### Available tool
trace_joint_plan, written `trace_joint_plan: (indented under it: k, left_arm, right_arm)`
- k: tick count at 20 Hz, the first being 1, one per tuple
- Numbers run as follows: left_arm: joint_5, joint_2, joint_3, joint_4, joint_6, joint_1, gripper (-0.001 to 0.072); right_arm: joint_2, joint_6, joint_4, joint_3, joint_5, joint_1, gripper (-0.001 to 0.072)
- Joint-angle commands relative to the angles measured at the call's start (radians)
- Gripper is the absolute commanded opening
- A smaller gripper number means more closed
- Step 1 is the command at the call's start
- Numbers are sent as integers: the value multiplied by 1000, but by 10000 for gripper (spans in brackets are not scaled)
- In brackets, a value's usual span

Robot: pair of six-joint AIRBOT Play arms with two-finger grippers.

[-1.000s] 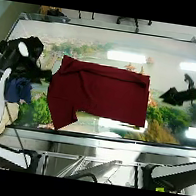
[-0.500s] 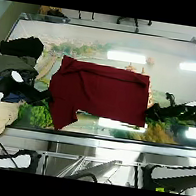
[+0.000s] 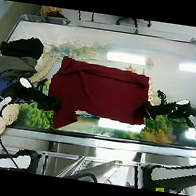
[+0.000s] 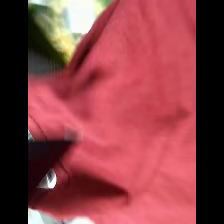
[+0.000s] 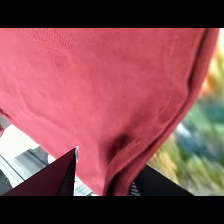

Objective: Fold the shirts.

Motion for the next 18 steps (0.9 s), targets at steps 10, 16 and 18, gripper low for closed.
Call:
trace_joint_plan:
  k: [10, 16, 18]
  left_arm:
    - [-253, 268, -2, -1, 8, 43, 14]
    - [-346, 366, -3, 83, -80, -59, 14]
    - [-369, 366, -11, 114, -88, -103, 14]
  right_arm:
    - [43, -1, -74, -2, 158, -21, 186]
    - [106, 16, -139, -2, 156, -86, 17]
    - [122, 55, -209, -2, 159, -110, 17]
